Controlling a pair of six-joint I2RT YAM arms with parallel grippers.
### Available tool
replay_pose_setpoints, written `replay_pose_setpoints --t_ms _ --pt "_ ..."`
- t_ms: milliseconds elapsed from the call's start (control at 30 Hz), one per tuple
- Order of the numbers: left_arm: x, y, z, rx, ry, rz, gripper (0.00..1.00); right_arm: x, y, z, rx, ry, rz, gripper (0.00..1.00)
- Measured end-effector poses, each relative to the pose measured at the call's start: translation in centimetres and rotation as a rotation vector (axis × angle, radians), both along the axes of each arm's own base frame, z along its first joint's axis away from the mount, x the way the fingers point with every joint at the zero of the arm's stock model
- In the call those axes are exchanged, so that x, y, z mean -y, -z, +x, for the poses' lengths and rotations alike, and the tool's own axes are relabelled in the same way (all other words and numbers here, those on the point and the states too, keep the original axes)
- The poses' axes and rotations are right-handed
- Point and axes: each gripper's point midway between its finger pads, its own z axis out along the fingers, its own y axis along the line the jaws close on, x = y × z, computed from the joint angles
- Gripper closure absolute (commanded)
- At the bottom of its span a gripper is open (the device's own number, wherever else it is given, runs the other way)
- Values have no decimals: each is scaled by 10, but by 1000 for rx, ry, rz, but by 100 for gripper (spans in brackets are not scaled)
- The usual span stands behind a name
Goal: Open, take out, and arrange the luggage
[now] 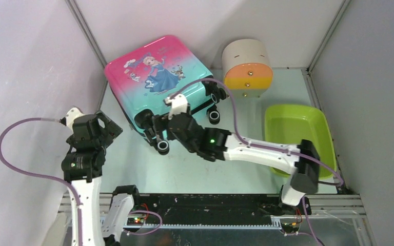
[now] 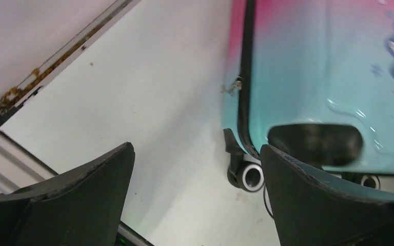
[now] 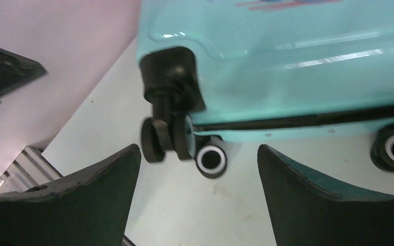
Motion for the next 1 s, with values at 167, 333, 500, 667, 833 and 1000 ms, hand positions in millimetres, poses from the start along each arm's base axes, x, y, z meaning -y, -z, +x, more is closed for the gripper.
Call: replay_pose_setpoints --t_ms 167,333,500,667,833,1000 --pt "-15 24 12 -3 -114 -65 5 -50 0 9 30 -56 -22 13" --pt "-21 40 25 22 -149 -79 9 -82 18 9 20 -114 -52 13" --pt "-24 52 38 40 -125 -56 15 -98 51 8 -7 -150 -107 16" --pt "-17 69 47 26 -50 -46 17 -102 81 9 -18 -172 -178 49" --pt "-7 77 54 23 55 -16 19 -89 86 16 -7 -163 -158 79" --pt "14 76 63 64 205 22 20 -74 85 11 14 -218 -90 92"
